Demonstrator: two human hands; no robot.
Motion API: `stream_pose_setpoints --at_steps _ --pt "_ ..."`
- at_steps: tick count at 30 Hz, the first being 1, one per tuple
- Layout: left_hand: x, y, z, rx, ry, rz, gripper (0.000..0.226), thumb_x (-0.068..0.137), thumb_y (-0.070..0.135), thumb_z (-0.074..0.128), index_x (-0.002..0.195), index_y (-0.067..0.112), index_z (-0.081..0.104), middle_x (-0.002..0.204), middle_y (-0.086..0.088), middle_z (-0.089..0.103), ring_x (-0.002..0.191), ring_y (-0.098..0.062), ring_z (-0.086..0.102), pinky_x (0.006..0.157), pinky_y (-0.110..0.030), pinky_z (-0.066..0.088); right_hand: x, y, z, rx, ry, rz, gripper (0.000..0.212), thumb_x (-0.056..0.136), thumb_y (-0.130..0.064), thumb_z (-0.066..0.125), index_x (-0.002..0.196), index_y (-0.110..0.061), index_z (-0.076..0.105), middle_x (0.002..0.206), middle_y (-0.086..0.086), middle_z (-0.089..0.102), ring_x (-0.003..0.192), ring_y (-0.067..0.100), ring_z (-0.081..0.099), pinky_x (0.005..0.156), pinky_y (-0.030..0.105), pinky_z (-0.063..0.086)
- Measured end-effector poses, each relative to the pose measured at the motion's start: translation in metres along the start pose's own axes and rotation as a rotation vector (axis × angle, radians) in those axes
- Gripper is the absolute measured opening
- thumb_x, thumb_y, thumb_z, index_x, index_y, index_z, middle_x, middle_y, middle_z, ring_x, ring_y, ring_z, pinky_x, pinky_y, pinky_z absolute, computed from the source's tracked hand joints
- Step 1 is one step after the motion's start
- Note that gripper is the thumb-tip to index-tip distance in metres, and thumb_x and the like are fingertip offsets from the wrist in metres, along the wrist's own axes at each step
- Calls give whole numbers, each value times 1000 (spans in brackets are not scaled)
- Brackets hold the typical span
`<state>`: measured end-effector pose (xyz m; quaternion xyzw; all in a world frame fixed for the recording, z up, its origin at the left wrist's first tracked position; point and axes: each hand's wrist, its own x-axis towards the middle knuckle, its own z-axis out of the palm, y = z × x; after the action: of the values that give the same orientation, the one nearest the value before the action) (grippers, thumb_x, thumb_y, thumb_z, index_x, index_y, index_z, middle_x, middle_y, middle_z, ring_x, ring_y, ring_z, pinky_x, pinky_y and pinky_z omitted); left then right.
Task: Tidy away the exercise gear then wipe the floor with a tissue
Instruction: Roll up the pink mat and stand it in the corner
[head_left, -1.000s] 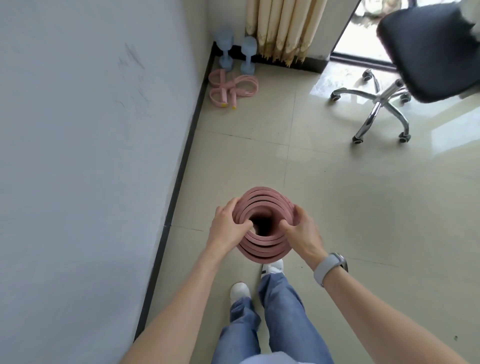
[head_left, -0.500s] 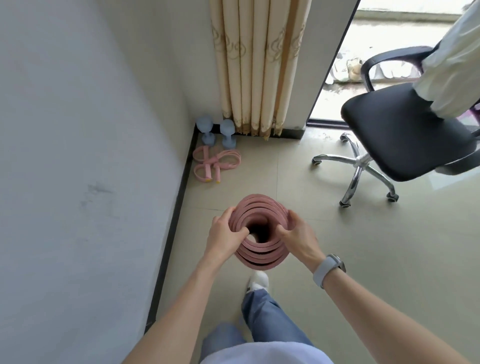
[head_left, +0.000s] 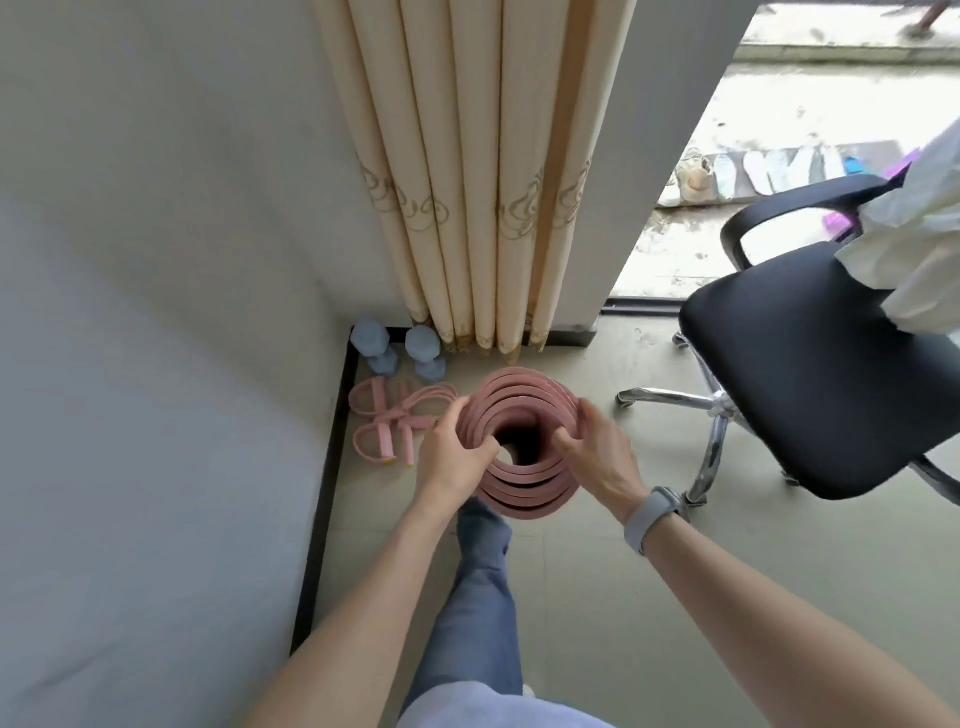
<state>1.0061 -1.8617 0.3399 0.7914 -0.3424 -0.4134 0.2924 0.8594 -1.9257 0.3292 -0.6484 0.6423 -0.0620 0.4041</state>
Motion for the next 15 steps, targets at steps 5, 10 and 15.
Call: stream_pose_setpoints --at_steps 5,10,15 --pt "136 13 -3 -42 -14 -81 58 84 21 63 136 14 39 127 -2 56 107 -11 51 85 -16 34 126 -37 16 82 23 89 27 79 -23 53 105 -15 52 95 6 64 88 28 59 78 37 49" --pt "237 19 12 -93 -12 -138 53 86 17 63 135 13 42 110 5 56 98 -4 49 73 -2 33 227 -43 41 194 63 226 39 80 -27 55 116 -15 49 104 6 63 94 26 59 82 39 49" --pt "326 15 33 -46 41 -107 47 82 17 65 127 12 53 118 -6 64 103 -11 56 80 -9 36 307 -37 64 245 128 299 36 76 -31 54 107 -12 55 99 9 66 91 30 60 73 31 42"
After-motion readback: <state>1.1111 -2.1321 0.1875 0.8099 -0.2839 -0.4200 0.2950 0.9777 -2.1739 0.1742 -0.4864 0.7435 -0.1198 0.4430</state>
